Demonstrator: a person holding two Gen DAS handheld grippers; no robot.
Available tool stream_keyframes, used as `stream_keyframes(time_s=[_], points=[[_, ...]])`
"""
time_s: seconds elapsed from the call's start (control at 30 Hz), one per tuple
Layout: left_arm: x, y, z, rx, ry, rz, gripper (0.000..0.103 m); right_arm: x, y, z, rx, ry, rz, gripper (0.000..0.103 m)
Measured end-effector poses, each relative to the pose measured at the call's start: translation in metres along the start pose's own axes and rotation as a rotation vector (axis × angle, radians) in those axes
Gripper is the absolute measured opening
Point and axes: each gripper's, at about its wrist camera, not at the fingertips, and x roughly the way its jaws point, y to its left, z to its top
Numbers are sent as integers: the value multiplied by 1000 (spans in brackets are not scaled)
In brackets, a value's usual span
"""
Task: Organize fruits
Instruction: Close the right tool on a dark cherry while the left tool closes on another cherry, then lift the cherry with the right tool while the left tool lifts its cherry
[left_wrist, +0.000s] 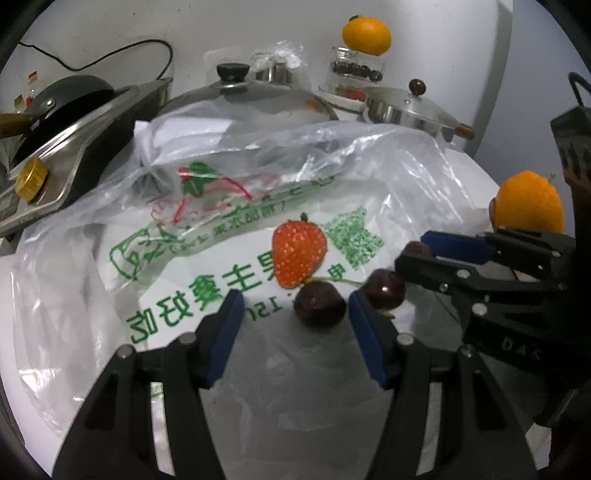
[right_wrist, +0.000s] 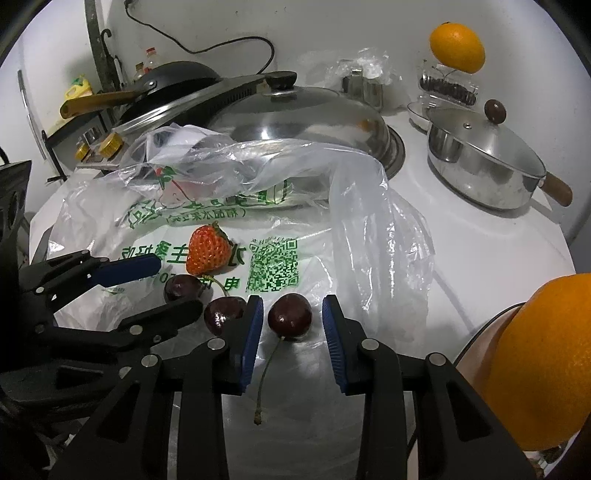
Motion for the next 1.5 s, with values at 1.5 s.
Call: stream_keyframes(time_s=[1.5], points=[[-4,-3,-4,25,4,-55,41,-4,2,-2,-8,-14,18,33]])
